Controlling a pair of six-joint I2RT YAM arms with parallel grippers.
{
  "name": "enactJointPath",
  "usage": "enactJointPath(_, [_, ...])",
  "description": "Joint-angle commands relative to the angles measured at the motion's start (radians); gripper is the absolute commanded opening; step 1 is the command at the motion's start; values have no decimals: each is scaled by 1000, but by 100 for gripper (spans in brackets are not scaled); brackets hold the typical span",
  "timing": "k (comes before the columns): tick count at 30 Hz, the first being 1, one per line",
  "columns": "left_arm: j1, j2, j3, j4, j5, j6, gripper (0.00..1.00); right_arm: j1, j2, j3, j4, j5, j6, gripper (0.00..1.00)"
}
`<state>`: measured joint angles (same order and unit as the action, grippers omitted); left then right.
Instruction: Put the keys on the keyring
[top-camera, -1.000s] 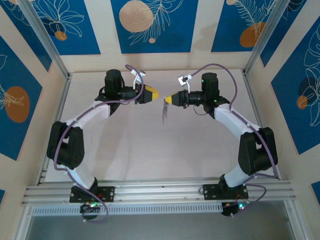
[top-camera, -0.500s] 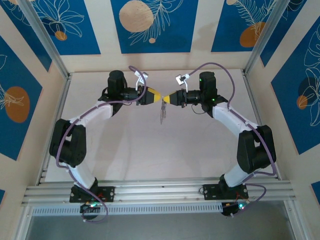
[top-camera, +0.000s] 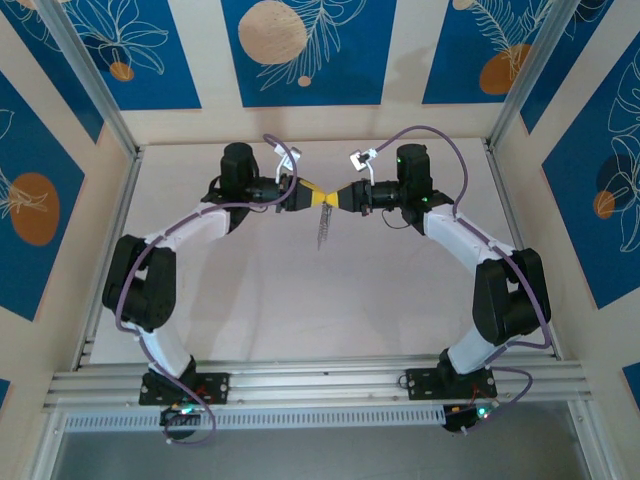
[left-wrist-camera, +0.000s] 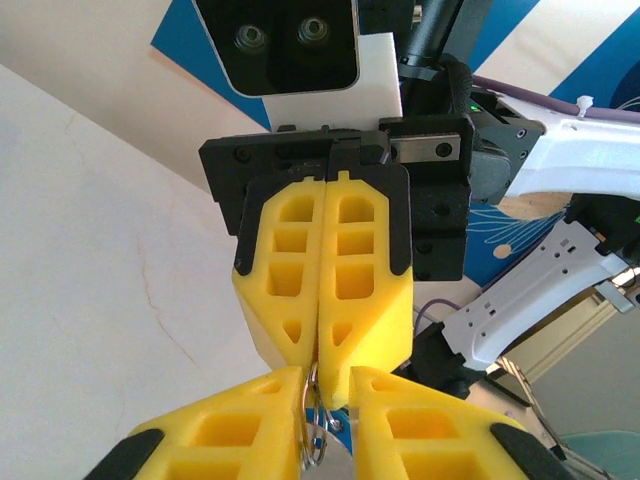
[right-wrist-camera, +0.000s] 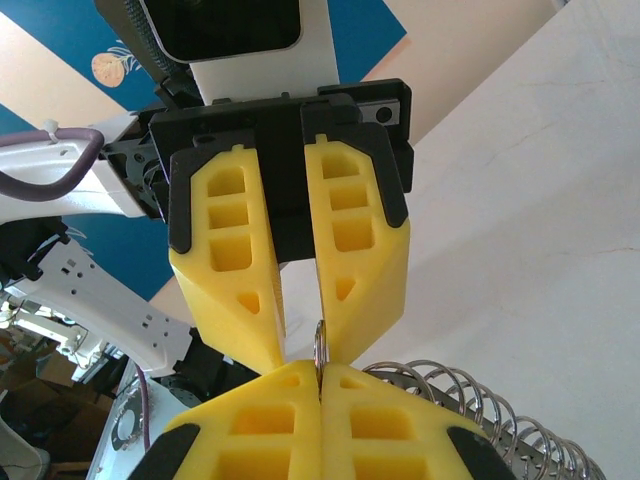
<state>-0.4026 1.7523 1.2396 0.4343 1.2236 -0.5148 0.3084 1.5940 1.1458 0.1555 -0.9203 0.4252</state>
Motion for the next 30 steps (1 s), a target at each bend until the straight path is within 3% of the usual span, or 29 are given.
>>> enactJointPath(1, [-11, 3, -7, 59, 46, -11, 19, -3, 6, 31, -4, 3, -6, 0])
enactJointPath(5, [-12, 4, -13, 88, 55, -36, 15, -10, 7, 26, 2, 5, 0, 0])
enactJointPath(10, [-19, 7, -17, 103, 69, -48, 0, -11, 8, 25, 7, 9, 3, 0])
enactJointPath(17, [-38, -4, -35, 118, 44, -42, 0, -12, -4, 22, 17, 14, 29, 0])
enactJointPath(19, [-40, -18, -54, 146, 8, -51, 0, -22, -27, 5, 28, 32, 49, 10])
enactJointPath(21, [-38, -29, -81, 221, -22, -92, 0, -41, -66, -27, 56, 45, 76, 24])
enactJointPath(24, [-38, -24, -110, 380, -52, -199, 0, -63, -127, -77, 70, 70, 95, 35])
enactJointPath(30, [-40, 30, -157, 828, -107, -520, 0, -68, -246, -208, 90, 180, 107, 38])
